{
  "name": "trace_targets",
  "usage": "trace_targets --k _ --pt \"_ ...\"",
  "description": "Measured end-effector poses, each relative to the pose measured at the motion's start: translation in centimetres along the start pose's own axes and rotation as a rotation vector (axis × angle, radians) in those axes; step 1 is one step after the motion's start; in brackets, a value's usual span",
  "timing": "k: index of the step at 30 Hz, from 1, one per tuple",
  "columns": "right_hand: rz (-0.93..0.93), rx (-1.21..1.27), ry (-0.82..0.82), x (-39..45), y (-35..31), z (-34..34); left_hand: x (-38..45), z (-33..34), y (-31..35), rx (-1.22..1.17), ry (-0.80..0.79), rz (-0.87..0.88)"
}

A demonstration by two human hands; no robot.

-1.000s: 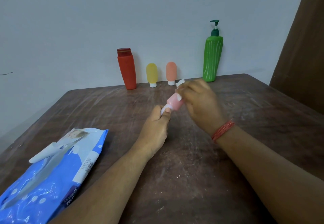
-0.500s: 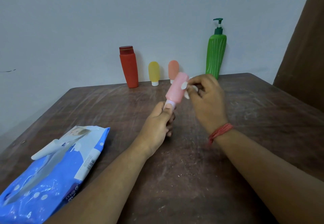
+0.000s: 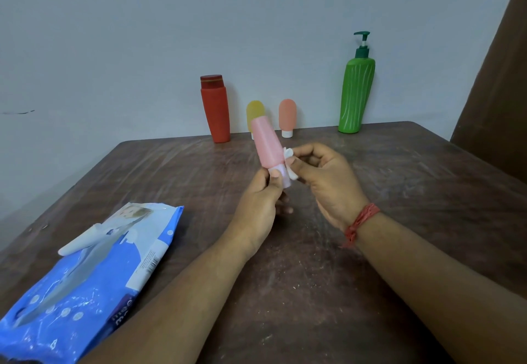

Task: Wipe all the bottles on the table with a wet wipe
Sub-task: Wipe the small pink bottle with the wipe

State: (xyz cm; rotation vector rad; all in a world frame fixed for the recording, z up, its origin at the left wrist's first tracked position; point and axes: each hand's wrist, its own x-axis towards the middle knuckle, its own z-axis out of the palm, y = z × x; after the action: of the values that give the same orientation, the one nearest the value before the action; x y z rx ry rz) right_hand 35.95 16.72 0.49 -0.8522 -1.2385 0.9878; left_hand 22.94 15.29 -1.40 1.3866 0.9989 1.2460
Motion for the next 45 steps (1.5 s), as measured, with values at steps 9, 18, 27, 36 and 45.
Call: trace_targets --k 9,18,27,36,45 --pt "-0.382 -0.622 -0.077 0.2 0.4 -0.5 0.7 -0.4 -0.3 -0.092 0.103 -0.014" --pt "-0.573 -0.836 -0.074 0.0 0.0 -0.8 0.9 -0.8 -0.3 -0.115 0.043 -0.024" --pt "-0.600 -0.826 -0.098 -0.2 0.0 -0.8 1.1 -0.7 -0.3 -0.318 0.119 -0.060" --pt "-0.440 -0.685 0.008 -0.3 0.1 -0.4 0.8 -0.4 0.2 -0.497 0.052 -0.066" --pt "0.485 0.430 -0.093 -0.5 -0.1 0.3 0.9 -1.5 0.2 -0.288 0.086 0.043"
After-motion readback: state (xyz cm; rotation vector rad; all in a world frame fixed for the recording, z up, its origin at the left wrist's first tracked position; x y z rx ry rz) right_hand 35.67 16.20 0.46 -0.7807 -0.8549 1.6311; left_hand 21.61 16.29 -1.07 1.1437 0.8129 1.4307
